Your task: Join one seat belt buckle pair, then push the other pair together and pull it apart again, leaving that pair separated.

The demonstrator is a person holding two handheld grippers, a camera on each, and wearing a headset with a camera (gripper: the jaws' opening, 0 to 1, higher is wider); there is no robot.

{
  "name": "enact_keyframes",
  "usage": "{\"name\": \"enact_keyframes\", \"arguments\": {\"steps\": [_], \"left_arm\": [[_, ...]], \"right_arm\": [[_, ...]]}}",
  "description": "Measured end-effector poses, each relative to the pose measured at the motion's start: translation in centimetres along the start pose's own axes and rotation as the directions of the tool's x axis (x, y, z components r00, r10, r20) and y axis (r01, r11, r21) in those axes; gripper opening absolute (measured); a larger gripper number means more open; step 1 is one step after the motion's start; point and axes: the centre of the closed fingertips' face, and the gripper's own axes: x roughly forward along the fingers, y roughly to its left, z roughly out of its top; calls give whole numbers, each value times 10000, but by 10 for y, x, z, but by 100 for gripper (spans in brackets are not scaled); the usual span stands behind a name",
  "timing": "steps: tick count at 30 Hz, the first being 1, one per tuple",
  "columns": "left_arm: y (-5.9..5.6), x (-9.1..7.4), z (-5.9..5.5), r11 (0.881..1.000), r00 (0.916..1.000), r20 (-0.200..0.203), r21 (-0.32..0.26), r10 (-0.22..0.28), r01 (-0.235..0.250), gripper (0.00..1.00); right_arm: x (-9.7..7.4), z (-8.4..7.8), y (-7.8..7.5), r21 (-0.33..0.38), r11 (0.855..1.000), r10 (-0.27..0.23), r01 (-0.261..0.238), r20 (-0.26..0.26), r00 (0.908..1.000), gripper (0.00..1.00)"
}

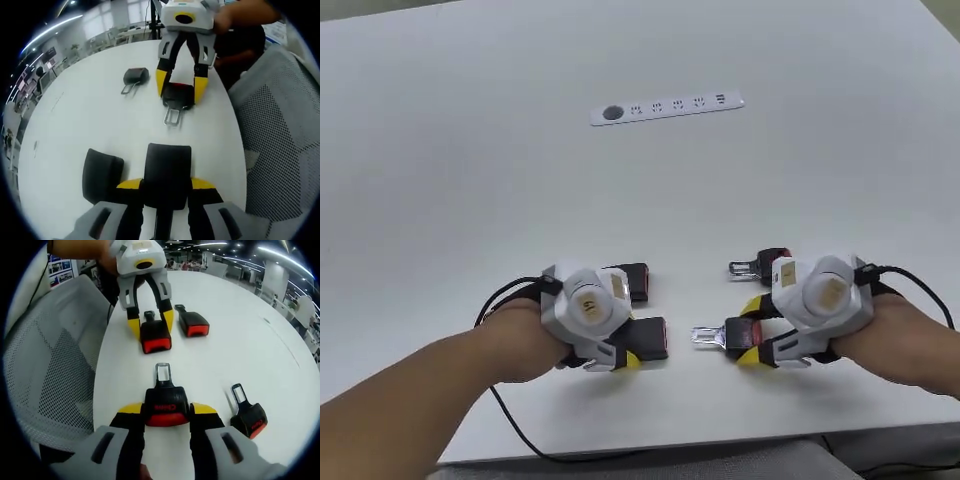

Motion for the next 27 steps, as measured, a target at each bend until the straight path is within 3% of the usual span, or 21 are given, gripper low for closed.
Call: {"name": "enact_keyframes", "arguments": {"steps": [13,21,27], "left_arm": [[0,1,-1,10000,10000,-89,-54,7,-8,34],[0,0,1,10000,9999,-116,-32,-31,31,34],[-1,0,0,10000,9999,-146,8,-33,33,34]], "right_arm": [[18,21,4,-281,9996,-29,34,173,9998,34],[19,20,3,-478,9988,-53,57,82,10000,34],[27,30,5,-594,9982,22,-4,303,9995,34]]}}
